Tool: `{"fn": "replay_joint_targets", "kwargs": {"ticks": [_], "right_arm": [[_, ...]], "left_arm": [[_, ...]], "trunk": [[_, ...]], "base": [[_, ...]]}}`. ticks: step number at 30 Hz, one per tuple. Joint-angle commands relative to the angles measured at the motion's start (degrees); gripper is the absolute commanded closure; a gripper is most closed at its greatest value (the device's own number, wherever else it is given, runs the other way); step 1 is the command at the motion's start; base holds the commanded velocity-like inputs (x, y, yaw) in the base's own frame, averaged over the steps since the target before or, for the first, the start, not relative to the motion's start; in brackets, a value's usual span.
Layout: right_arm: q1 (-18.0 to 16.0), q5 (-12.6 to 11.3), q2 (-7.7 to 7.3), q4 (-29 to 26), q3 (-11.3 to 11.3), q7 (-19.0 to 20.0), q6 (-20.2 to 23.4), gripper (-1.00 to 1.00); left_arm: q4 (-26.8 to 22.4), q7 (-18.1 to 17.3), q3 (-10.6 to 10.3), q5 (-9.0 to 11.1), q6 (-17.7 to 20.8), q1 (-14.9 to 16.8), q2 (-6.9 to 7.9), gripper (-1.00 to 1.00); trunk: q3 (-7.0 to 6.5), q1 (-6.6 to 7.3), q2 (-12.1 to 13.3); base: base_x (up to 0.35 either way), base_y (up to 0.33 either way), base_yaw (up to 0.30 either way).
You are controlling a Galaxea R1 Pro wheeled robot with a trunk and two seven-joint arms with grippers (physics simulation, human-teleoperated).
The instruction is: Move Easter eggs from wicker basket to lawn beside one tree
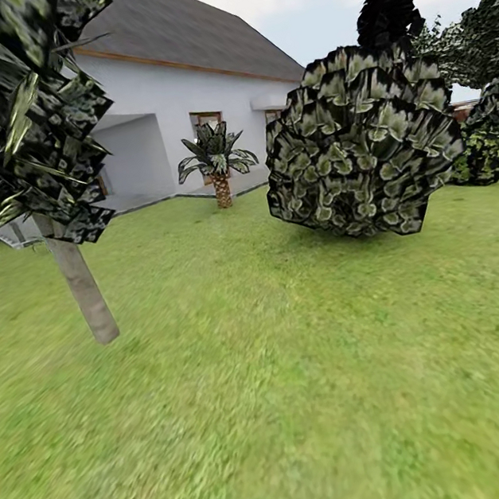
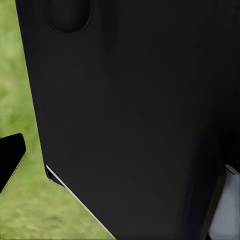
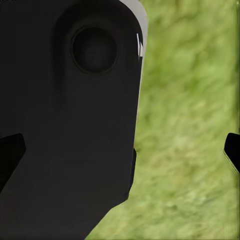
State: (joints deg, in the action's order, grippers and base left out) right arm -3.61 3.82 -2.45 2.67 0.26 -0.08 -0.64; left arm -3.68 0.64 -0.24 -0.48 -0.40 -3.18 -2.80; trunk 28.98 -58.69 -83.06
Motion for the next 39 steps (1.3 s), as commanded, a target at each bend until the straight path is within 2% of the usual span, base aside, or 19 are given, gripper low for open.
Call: {"fn": "replay_joint_targets", "kwargs": {"ticks": [1, 39], "right_arm": [[-0.1, 0.4, -0.01, 0.1, 0.0, 0.0, -0.1, -1.0], [-0.1, 0.4, 0.06, 0.1, 0.0, 0.0, 0.0, -1.0]], "left_arm": [[-0.1, 0.1, 0.0, -0.1, 0.0, 0.0, -0.01, -1.0], [-0.1, 0.1, 0.0, -0.1, 0.0, 0.0, -0.01, -1.0]], "trunk": [[0.04, -0.03, 0.0], [0.04, -0.03, 0.0]], "base": [[0.333, 0.0, 0.0], [0.333, 0.0, 0.0]]}}
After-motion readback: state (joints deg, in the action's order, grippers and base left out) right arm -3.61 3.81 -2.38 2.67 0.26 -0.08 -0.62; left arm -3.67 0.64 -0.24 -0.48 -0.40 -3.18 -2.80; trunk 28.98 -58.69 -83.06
